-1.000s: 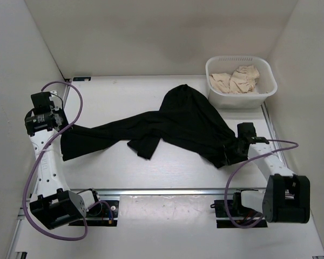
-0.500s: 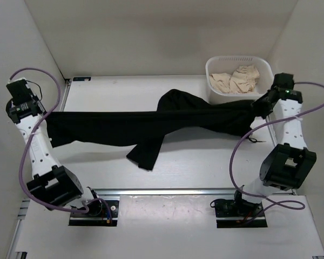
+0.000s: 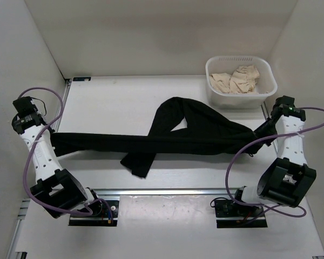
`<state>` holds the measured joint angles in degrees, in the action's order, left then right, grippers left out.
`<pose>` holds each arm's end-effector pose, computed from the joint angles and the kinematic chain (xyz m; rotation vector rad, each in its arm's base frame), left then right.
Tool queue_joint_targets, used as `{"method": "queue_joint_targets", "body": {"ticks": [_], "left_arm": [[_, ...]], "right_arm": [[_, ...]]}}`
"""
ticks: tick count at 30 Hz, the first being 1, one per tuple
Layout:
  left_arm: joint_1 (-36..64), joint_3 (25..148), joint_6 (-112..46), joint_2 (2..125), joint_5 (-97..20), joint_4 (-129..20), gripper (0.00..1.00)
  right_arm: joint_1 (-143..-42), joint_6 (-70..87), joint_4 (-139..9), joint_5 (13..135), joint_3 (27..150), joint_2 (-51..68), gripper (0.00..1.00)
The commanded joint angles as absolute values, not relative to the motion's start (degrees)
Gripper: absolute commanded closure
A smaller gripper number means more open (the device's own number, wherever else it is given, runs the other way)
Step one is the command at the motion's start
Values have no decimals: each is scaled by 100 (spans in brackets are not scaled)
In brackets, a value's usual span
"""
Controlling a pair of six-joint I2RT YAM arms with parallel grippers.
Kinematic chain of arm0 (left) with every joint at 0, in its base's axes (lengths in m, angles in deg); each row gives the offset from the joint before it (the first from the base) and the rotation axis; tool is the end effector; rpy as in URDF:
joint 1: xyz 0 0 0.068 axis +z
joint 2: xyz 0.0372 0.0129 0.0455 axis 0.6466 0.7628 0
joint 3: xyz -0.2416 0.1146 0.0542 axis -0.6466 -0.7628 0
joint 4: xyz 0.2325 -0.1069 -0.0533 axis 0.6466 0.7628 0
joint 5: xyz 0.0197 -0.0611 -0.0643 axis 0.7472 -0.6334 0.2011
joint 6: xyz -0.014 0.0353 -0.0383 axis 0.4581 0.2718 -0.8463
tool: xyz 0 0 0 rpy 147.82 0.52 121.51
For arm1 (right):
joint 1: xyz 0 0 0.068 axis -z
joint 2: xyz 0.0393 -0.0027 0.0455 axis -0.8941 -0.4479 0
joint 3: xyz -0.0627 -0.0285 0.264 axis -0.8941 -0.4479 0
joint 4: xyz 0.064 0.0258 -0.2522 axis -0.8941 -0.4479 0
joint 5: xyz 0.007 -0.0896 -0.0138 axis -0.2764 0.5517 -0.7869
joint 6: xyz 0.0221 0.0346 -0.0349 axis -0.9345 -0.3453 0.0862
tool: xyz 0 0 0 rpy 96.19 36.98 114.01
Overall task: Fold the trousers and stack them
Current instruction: Flatten the trousers out
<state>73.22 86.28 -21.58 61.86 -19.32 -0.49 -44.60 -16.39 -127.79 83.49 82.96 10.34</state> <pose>0.2122 0.1455 0.3327 -0.8056 2.4128 0.4682 0.2405 -0.0828 0.2883 1.2088 2.5663 0.0104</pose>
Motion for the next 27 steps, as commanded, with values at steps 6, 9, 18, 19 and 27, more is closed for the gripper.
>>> {"method": "queue_joint_targets", "body": {"ticks": [6, 9, 18, 19, 27], "left_arm": [[7658, 7548, -2120, 5153, -905, 636, 86], [7659, 7923, -2120, 5090, -1404, 1039, 86], [7545, 8848, -2120, 4819, -2575, 2016, 86], [7544, 8795, -2120, 4818, -2671, 2121, 86], [7369, 8733, -2120, 4748, -2620, 2280, 86]], "right_arm": [[-3835, -1810, -12776, 9666, 7110, 1779, 100], [-3483, -1951, -12575, 9447, 6476, 1779, 71], [-7233, -1072, -12275, 10508, 8658, 1684, 1], [-7697, -1020, -12223, 10831, 8916, 1561, 1], [-10108, -274, -11730, 9989, 11482, -1627, 1]]}}
